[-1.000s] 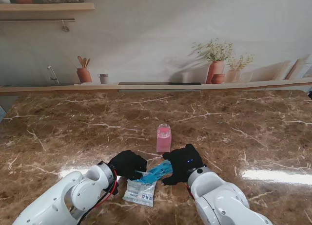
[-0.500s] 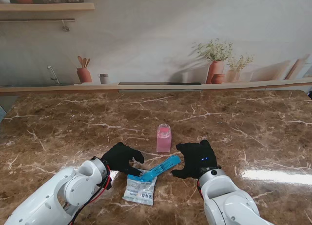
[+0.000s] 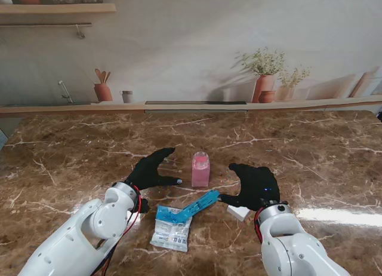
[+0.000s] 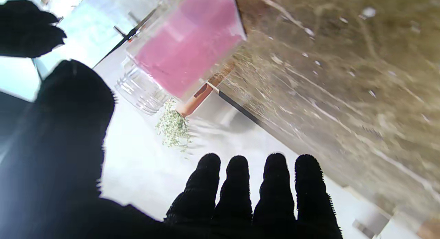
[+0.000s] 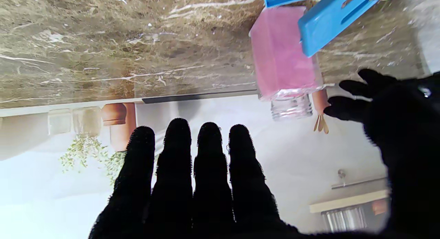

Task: Fill the seasoning bottle

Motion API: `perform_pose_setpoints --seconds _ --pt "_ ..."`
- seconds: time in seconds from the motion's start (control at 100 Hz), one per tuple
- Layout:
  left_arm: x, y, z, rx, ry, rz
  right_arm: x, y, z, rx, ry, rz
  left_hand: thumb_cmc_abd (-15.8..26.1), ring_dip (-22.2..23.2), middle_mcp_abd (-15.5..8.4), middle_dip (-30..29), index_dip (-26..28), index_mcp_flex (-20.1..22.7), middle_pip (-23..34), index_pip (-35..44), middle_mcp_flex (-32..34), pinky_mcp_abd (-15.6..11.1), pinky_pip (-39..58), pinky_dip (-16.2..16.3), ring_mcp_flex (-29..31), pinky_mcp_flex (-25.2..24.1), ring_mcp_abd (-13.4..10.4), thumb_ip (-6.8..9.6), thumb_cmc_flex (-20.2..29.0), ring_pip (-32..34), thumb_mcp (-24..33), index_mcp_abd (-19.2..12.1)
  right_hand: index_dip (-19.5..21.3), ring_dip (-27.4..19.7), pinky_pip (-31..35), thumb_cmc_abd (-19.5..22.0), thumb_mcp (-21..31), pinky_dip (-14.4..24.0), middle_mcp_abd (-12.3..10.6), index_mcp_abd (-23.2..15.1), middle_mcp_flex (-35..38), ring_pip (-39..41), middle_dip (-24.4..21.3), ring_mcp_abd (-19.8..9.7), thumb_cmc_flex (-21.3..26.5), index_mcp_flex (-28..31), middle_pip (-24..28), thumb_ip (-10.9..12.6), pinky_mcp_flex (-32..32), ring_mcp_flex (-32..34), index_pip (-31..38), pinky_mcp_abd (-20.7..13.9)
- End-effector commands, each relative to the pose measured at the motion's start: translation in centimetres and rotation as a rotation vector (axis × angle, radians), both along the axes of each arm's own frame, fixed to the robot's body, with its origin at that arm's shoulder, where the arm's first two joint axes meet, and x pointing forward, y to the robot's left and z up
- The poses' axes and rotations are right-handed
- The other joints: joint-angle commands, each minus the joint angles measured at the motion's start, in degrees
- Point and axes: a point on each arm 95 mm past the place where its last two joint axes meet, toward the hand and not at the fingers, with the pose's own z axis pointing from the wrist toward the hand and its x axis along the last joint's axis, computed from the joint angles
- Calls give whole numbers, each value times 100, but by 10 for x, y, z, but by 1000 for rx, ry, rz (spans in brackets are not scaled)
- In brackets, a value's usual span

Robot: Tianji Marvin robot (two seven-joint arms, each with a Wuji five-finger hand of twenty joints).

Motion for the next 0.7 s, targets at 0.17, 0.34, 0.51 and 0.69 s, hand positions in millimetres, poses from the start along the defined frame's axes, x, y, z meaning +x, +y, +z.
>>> perform_pose_setpoints --seconds 0.17,0.34,0.51,0.69 --pt "24 -26 -10 -96 120 -51 0 -11 -18 66 20 -34 -554 -271 -344 -520 -36 -907 -929 -385 -499 -558 -1493 -237 -821 -85 -545 -55 -143 -290 546 -28 -268 -280 -179 24 153 -395 164 241 -429 -123 -341 37 -490 -399 -199 226 -192 -470 -313 -110" --pt "41 -37 -20 -111 177 -77 -1 -14 -20 88 30 -45 -789 -274 -525 -330 -123 -969 -1120 -622 -580 -585 -2095 414 -930 -131 -614 -145 -181 -411 1012 -739 -274 -282 -153 -18 185 -433 143 182 -444 -98 -363 52 -446 -343 -142 228 -246 -518 -276 -81" --pt "51 -48 -29 -142 215 -93 0 -17 -23 88 34 -55 -917 -230 -530 -243 -145 -933 -1121 -598 -600 -569 -2177 529 -940 -198 -534 -153 -99 -393 1108 -1165 -272 -275 -119 -60 183 -446 99 133 -389 -86 -356 41 -375 -285 -83 223 -284 -548 -228 -33" --pt "60 -56 -34 -146 260 -122 1 -19 -25 88 40 -59 -1030 -94 -469 47 348 -928 -1340 -501 -726 -529 -2470 1023 -1022 -220 -419 -210 -107 -475 1349 -1358 -268 -255 -72 -94 174 -436 69 88 -323 -64 -335 28 -314 -231 -48 222 -293 -538 -186 20"
